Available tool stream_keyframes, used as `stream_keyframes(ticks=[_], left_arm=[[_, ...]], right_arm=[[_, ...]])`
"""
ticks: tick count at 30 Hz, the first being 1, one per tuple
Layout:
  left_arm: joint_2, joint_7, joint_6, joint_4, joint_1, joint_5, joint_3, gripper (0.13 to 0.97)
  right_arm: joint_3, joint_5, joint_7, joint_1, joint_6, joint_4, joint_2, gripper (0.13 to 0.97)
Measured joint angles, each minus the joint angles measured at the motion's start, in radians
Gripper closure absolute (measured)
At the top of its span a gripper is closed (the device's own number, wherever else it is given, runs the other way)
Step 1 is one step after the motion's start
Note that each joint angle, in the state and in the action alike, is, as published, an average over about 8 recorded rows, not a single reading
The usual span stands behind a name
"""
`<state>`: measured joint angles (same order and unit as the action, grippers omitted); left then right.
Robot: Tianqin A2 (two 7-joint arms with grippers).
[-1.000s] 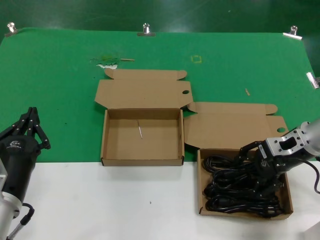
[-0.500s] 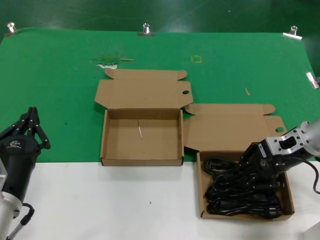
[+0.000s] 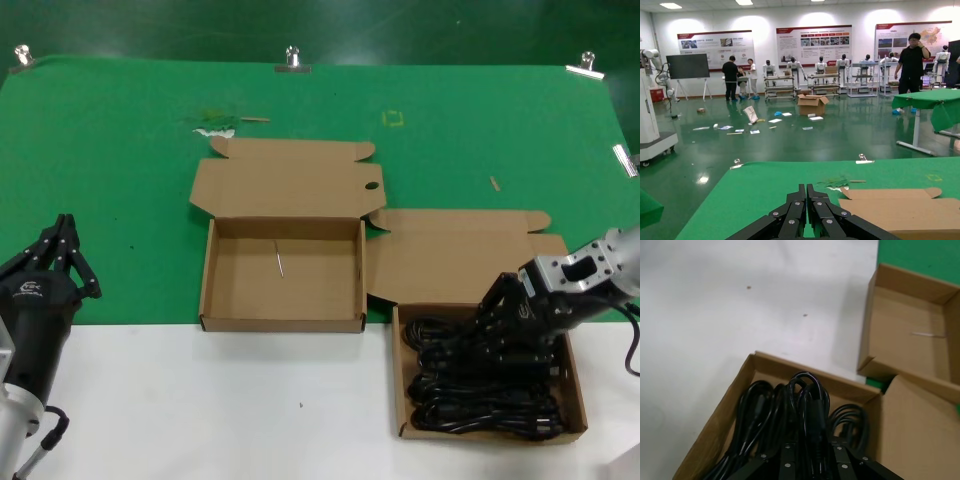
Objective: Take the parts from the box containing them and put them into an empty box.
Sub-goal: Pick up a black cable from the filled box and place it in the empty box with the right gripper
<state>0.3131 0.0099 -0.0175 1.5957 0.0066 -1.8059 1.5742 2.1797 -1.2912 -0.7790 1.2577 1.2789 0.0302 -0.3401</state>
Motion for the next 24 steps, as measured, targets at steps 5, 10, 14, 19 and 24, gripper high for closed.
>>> stream_keyframes(ticks=[5,10,14,19,24], left_arm=[[0.000,0.000,0.000,0.000,0.000,0.000,0.000,0.946],[0.000,0.000,0.000,0.000,0.000,0.000,0.000,0.946],[0.000,0.000,0.000,0.000,0.000,0.000,0.000,0.946],[0.000,0.000,0.000,0.000,0.000,0.000,0.000,0.946],[0.000,0.000,0.000,0.000,0.000,0.000,0.000,0.946]], right_arm=[[-0.007,-0.006,0.021,0.030,0.025,0.008,-0.005,0.867],[-0.016,-0.015,0.046,0.071,0.044,0.014,-0.004,0.868],[-0.027,-0.025,0.065,0.102,0.044,0.012,0.008,0.868],[-0.042,-0.039,0.080,0.128,0.017,0.001,0.043,0.868],[-0.057,-0.052,0.080,0.138,-0.032,-0.008,0.093,0.868]])
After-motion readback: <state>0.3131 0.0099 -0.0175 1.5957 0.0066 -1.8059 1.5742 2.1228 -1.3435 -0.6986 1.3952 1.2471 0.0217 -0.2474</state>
